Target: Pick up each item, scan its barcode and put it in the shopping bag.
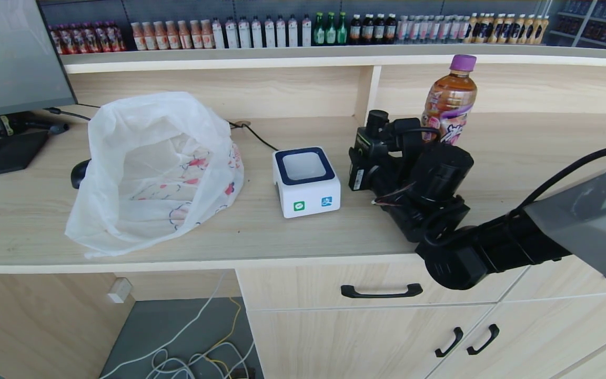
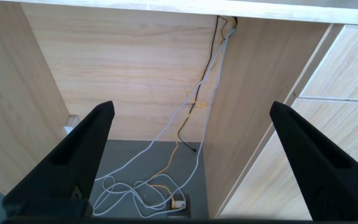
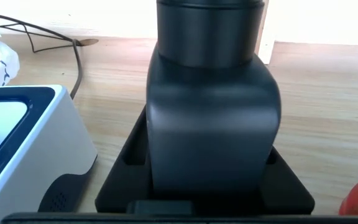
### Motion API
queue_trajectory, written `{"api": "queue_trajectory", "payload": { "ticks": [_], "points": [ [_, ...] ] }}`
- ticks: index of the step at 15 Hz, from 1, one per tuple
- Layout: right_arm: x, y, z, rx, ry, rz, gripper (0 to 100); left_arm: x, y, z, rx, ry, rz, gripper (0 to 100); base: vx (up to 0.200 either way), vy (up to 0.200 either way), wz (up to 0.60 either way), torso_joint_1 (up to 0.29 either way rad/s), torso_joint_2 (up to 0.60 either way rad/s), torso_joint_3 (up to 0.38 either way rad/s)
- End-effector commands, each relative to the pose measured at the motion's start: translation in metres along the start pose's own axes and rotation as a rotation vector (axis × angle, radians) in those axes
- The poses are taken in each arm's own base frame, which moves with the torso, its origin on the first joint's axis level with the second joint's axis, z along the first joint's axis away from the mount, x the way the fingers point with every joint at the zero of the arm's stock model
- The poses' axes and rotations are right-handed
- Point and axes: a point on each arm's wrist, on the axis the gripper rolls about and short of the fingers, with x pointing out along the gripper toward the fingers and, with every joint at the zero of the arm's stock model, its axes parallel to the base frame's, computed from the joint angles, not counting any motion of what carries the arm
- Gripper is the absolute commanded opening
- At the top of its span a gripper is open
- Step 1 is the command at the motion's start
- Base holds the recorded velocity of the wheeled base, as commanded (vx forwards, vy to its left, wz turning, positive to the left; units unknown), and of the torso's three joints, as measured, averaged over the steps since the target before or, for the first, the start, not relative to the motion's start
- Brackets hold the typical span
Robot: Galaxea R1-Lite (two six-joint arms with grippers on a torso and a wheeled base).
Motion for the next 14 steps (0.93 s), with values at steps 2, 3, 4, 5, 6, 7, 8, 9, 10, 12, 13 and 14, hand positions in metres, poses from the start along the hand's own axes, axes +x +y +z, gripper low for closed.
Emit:
{"api": "queue_trajectory", "payload": {
  "ticks": [2,3,4,5,6,7,8,9,10,12,13,14],
  "points": [
    [0.0,0.0,0.001,0.0,-0.007,0.004,0,0.0,0.0,0.0,0.001,-0.001,0.0,100,0.0,0.0,0.0,0.0,0.0,0.0],
    [0.0,0.0,0.001,0.001,-0.01,0.002,0,0.0,0.0,0.0,-0.001,-0.001,0.0,100,0.0,0.0,0.0,0.0,0.0,0.0],
    [-0.001,0.002,0.004,0.005,-0.014,0.004,0,0.0,0.0,0.0,0.001,-0.001,0.0,100,0.0,0.0,0.0,0.0,0.0,0.0],
    [-0.002,0.001,0.007,0.007,-0.02,0.006,0,0.0,0.0,0.0,-0.001,-0.001,0.0,100,0.0,0.0,0.0,0.0,0.0,0.0],
    [-0.003,0.0,0.01,0.006,-0.025,0.005,0,0.0,0.0,0.0,-0.001,-0.001,0.0,100,0.0,0.0,0.0,0.0,0.0,0.0],
    [-0.005,0.0,0.012,0.007,-0.026,0.008,0,0.0,0.0,0.0,-0.001,-0.001,0.0,100,0.0,0.0,0.0,0.0,0.0,0.0],
    [-0.007,-0.001,0.014,0.007,-0.028,0.008,0,0.0,0.0,0.0,-0.001,-0.001,0.0,100,0.0,0.0,0.0,0.0,0.0,0.0],
    [-0.009,-0.002,0.018,0.008,-0.031,0.008,0,0.0,0.0,0.0,-0.001,-0.001,0.0,100,0.0,0.0,0.0,0.0,0.0,0.0],
    [-0.012,-0.003,0.023,0.008,-0.035,0.007,0,0.0,0.0,0.0,-0.001,-0.001,0.0,100,0.0,0.0,0.0,0.0,0.0,0.0],
    [-0.018,-0.005,0.031,0.01,-0.044,0.007,0,0.0,0.0,0.0,-0.001,-0.001,0.0,100,0.0,0.0,0.0,0.0,0.0,0.0],
    [-0.027,-0.008,0.037,0.008,-0.042,0.007,0,0.0,0.0,0.0,-0.001,-0.001,0.0,100,0.0,0.0,0.0,0.0,0.0,0.0],
    [-0.033,-0.01,0.04,0.007,-0.038,0.007,0,0.0,0.0,0.0,0.001,-0.001,0.0,100,0.0,0.0,0.0,0.0,0.0,0.0]
  ]
}}
